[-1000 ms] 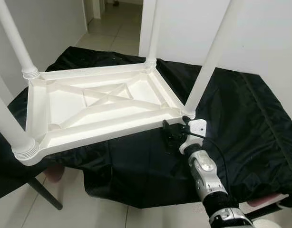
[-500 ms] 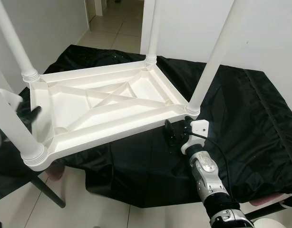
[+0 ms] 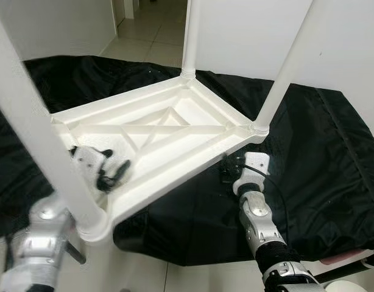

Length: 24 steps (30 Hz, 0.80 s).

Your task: Building children table

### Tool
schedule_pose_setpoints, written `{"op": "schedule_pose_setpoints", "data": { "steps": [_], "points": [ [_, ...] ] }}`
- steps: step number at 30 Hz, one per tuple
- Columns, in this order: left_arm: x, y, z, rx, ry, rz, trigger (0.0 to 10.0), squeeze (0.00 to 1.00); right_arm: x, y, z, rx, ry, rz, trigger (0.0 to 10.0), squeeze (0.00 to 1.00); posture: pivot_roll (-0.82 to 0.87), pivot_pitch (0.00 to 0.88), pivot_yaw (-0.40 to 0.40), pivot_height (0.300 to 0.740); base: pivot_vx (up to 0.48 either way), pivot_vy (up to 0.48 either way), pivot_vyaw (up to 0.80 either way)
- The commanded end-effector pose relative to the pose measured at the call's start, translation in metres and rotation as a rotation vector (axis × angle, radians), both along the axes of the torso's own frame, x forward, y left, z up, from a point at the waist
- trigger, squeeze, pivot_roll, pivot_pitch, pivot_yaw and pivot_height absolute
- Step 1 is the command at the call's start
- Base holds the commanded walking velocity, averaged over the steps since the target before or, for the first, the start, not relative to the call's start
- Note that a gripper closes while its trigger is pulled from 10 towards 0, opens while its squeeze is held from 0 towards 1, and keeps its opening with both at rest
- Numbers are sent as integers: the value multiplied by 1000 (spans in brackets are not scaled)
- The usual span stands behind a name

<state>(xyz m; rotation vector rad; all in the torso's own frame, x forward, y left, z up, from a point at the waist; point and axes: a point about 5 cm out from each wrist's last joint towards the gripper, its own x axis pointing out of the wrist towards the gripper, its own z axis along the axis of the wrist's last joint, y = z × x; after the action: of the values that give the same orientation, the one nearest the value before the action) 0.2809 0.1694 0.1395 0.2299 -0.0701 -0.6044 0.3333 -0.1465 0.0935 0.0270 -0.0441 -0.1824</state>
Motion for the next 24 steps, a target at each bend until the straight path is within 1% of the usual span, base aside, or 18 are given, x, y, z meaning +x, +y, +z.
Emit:
{"op": "schedule_pose_setpoints", "data": {
  "steps": [1,3,5,6,7,10,11,12,14,15,16,17,18,19,20,22,23,24],
  "points": [
    [-4,-21,-3,5,16,-59,10000,0,4,-3,-2,29,37,-34,10000,0,151,56,-48,740,0,0,0],
    [-4,-21,-3,5,16,-59,10000,0,4,-3,-2,29,37,-34,10000,0,151,56,-48,740,0,0,0],
    [-5,-41,0,-19,7,-99,10000,0,11,-3,-1,92,57,-37,10000,0,154,57,-55,740,0,0,0],
    [-5,-41,0,-19,7,-99,10000,0,11,-3,-1,92,57,-37,10000,0,154,57,-55,740,0,0,0],
    [-6,-58,7,-33,-12,-141,10000,0,18,-4,3,126,75,-53,10000,0,154,56,-57,740,0,0,0],
    [-8,-64,9,-37,-19,-158,10000,0,21,-5,5,129,81,-64,10000,0,154,56,-57,740,0,0,0],
    [-9,-73,14,-42,-30,-179,10000,0,25,-5,8,124,90,-52,10000,0,162,58,-66,740,0,0,0],
    [-9,-73,14,-42,-30,-179,10000,0,25,-5,8,124,90,-52,10000,0,162,58,-66,740,0,0,0],
    [-11,-94,26,-51,-64,-240,10000,0,34,-4,13,118,121,5,10000,0,165,58,-71,740,0,0,0],
    [-11,-94,26,-51,-64,-240,10000,0,34,-4,13,118,121,5,10000,0,165,58,-71,740,0,0,0],
    [-12,-102,30,-52,-78,-258,10000,0,38,-4,16,113,130,29,10000,0,168,58,-72,740,0,0,0],
    [-12,-102,30,-52,-78,-258,10000,0,38,-4,16,113,130,29,10000,0,168,58,-72,740,0,0,0],
    [-12,-110,36,-58,-89,-268,10000,0,42,-2,20,91,146,77,10000,0,165,56,-68,740,0,0,0],
    [-12,-110,36,-58,-89,-268,10000,0,42,-2,20,91,146,77,10000,0,165,56,-68,740,0,0,0],
    [-12,-119,42,-70,-88,-270,10000,0,48,2,24,36,173,164,10000,0,161,56,-64,740,0,0,0],
    [-12,-119,42,-70,-88,-270,10000,0,48,2,24,36,173,164,10000,0,161,56,-64,740,0,0,0],
    [-12,-122,43,-67,-81,-262,10000,0,50,2,26,-15,171,194,10000,0,159,56,-62,740,0,0,0],
    [-12,-123,44,-65,-80,-260,10000,0,50,2,27,-24,168,196,10000,0,159,56,-62,740,0,0,0]
  ]
}}
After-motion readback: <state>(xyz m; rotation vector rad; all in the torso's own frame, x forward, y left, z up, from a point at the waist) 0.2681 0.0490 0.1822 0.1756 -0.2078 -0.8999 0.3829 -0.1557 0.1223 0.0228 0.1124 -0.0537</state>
